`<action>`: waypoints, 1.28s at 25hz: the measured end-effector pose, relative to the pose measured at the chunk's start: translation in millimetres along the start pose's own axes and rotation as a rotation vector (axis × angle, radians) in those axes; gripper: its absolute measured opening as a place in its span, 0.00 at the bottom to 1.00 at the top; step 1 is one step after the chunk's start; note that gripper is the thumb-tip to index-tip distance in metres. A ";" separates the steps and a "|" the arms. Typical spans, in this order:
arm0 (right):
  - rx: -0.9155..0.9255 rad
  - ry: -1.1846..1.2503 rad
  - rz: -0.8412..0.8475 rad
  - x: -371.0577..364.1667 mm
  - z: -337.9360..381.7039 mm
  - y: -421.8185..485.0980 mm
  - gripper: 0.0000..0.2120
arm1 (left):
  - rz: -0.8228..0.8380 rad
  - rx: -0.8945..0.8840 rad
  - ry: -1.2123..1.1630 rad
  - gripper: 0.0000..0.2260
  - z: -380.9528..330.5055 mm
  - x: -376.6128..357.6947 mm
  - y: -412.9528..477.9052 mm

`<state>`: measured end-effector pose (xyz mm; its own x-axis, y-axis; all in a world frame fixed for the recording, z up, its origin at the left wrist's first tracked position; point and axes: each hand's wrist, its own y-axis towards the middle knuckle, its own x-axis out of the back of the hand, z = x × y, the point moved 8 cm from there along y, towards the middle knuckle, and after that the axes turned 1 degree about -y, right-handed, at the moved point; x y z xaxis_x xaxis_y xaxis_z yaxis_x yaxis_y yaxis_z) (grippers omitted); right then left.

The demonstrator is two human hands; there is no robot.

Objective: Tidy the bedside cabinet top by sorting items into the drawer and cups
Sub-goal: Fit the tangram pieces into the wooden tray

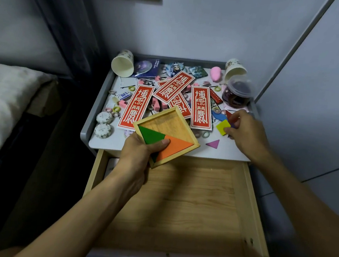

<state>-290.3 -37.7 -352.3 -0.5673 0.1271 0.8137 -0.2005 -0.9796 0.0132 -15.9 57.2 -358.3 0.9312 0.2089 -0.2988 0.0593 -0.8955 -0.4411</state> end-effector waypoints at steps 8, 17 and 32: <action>0.078 0.163 -0.109 28.2 13.5 -5.8 0.10 | 0.015 -0.008 0.041 0.17 2.5 -4.0 1.9; 0.244 0.378 0.396 3.9 82.9 -50.5 0.09 | 0.082 -0.021 0.108 0.18 6.5 -9.9 3.5; 0.320 0.354 0.272 6.9 101.2 -64.0 0.13 | 0.040 0.097 0.016 0.16 12.6 -6.6 -3.4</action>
<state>-200.5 10.1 -288.8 -0.8101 -0.1471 0.5675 0.2129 -0.9757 0.0510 -26.7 63.9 -365.5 0.9376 0.1665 -0.3052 -0.0129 -0.8607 -0.5090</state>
